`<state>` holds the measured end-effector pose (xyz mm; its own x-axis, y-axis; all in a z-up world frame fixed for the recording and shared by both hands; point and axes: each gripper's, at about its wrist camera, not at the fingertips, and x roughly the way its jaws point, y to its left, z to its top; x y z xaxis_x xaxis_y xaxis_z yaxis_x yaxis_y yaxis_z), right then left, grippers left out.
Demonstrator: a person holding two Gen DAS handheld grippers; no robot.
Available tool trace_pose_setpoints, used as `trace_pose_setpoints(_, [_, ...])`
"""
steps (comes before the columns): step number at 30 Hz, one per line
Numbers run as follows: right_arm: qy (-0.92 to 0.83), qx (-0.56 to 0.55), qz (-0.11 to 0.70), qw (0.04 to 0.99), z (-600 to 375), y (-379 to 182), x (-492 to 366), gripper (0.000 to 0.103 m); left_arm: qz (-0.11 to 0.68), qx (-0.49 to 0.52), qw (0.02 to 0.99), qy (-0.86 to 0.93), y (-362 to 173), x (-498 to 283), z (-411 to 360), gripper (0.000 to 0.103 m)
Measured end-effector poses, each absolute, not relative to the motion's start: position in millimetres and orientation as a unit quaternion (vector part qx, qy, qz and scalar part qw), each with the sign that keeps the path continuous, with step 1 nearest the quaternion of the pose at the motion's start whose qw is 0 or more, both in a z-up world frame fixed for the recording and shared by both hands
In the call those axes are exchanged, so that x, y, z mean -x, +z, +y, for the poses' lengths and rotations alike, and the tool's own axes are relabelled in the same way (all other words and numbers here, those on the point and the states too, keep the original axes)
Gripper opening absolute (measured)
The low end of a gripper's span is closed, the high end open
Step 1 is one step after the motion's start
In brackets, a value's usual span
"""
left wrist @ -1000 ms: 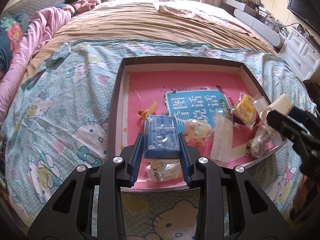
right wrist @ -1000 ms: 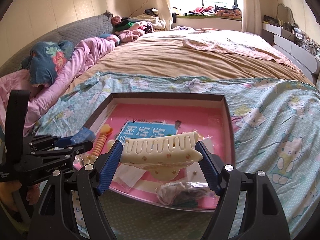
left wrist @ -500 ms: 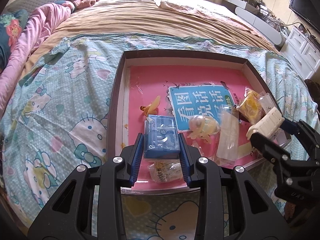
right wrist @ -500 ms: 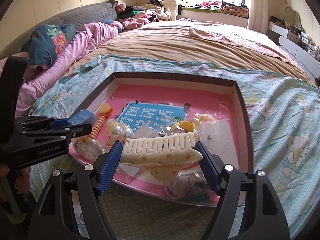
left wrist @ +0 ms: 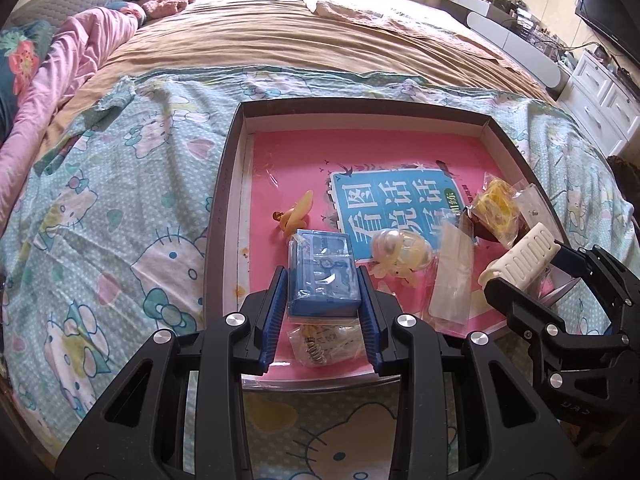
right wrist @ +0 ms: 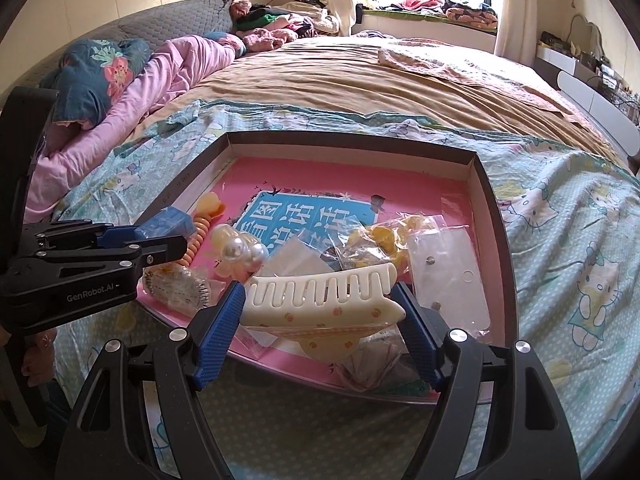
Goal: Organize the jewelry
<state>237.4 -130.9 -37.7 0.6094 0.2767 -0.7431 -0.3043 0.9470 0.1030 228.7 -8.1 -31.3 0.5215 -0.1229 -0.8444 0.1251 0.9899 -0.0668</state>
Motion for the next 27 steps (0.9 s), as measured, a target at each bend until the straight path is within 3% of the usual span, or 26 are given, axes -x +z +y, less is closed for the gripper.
trace_pose_setpoints(14, [0.16, 0.01, 0.398, 0.903, -139.5, -21.6, -225.9, 0.084, 0.483, -0.009, 0.873, -0.07, -25.5, -225.7, -11.1, 0.027])
trace_pose_setpoints(17, [0.156, 0.009, 0.394, 0.906, -143.0, -18.2, -222.5, 0.086, 0.481, -0.01, 0.874, -0.069, -22.8, -224.5, -11.6, 0.034])
trace_pose_setpoints(27, [0.148, 0.003, 0.379, 0.913, -155.2, -3.1, -208.4, 0.091, 0.469, -0.007, 0.881, -0.067, -8.5, -215.9, -11.9, 0.043])
